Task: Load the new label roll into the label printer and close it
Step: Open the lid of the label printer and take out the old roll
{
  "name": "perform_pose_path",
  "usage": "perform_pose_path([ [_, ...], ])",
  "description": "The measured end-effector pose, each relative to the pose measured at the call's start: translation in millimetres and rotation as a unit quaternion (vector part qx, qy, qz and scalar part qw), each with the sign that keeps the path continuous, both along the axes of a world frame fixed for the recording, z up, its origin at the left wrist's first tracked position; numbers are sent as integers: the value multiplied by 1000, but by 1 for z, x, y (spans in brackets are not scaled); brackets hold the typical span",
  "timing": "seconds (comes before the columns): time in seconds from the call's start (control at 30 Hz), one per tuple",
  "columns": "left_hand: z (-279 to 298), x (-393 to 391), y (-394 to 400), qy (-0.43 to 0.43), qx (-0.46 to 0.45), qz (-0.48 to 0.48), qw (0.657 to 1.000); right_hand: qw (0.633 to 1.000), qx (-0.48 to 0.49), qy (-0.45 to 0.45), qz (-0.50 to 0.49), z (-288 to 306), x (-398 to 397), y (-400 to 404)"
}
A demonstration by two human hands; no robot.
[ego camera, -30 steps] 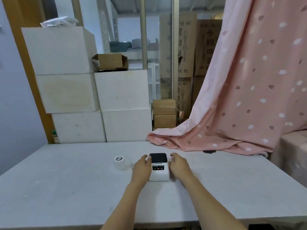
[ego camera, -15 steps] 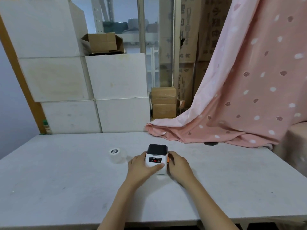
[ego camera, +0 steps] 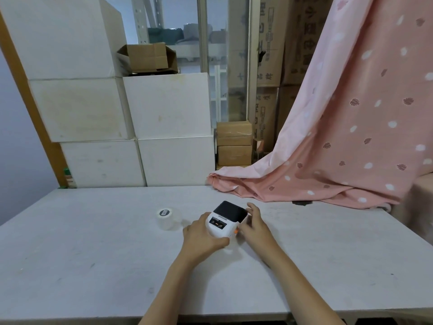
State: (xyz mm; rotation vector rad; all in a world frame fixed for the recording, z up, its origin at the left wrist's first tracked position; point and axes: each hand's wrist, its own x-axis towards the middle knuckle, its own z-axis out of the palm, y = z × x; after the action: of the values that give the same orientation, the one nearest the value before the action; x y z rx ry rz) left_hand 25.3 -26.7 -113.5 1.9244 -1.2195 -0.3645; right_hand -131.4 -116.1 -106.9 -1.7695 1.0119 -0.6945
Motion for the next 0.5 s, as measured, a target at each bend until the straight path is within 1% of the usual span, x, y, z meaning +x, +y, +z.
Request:
perform_pose_path([
  [0.1,1,-2,2,-6,7,-5,1000,1000,3,21,15,1,-1,4],
  [0.23,0,-5,2,-31,7,12,999,1000,7,9,16,3,-4,7],
  [0.4,1,-3,6,29,-33,5,999,999,-11,29,37,6,-3,11],
  [0.5,3,-4,8,41,-44,2,998,998,-11,36,42,5,-3,8],
])
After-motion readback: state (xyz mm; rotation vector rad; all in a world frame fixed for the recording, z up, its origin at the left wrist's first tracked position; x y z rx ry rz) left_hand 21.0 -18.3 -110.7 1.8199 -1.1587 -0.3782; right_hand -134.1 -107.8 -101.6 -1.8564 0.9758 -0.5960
